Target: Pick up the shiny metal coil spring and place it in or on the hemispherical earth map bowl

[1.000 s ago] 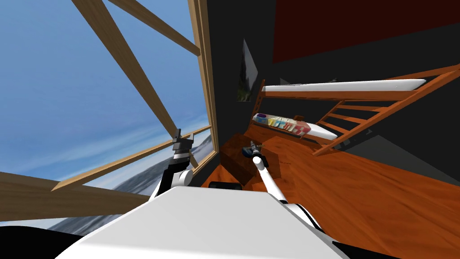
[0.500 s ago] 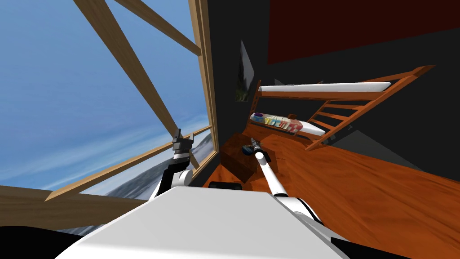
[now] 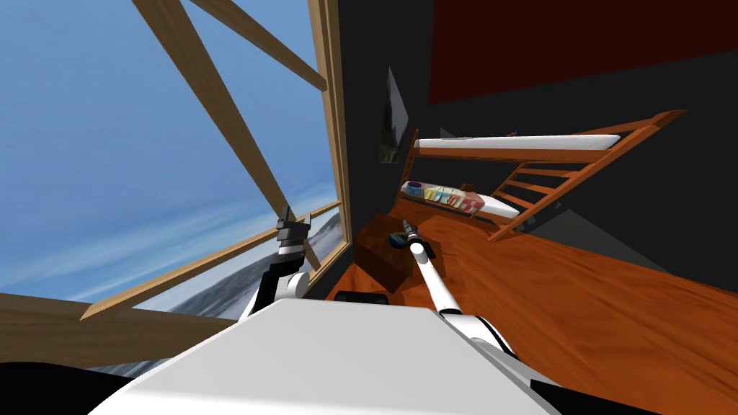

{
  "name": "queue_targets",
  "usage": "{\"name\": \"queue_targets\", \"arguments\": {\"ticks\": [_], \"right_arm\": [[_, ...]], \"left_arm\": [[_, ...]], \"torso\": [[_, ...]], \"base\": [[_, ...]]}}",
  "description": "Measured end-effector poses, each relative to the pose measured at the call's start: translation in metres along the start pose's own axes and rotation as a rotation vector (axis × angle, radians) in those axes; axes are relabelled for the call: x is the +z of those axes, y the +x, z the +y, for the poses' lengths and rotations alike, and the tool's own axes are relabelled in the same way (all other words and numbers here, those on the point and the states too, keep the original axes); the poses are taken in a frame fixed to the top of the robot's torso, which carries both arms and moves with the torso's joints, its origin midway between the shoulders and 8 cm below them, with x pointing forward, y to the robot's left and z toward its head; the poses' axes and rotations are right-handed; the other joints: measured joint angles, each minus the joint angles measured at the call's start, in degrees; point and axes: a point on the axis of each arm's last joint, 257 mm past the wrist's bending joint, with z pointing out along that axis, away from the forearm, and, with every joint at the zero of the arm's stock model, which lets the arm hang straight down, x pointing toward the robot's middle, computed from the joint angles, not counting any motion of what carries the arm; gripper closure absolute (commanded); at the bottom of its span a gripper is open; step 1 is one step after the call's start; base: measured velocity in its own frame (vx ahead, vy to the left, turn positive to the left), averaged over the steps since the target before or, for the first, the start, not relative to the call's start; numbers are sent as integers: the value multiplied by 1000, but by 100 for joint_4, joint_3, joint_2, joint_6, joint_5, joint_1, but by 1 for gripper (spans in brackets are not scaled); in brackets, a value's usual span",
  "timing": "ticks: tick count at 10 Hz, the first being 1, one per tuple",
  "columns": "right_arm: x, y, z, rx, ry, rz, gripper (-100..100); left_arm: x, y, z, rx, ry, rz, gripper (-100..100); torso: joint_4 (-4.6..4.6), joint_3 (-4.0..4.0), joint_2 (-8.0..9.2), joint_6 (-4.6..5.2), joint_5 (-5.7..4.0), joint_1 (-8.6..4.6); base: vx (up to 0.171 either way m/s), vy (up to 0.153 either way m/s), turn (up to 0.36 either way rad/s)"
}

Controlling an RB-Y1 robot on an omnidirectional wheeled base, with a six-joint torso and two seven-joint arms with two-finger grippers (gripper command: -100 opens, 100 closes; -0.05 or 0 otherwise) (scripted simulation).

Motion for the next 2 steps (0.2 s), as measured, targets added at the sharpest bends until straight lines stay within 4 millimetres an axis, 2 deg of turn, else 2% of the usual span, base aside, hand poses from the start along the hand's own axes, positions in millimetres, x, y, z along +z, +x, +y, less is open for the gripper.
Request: {"name": "queue_targets", "arguments": {"ticks": [2], "right_arm": [[0,0,0,0,0,0,0]], "left_arm": [[0,0,0,0,0,0,0]], "torso": [[0,0,0,0,0,0]], "base": [[0,0,0]]}}
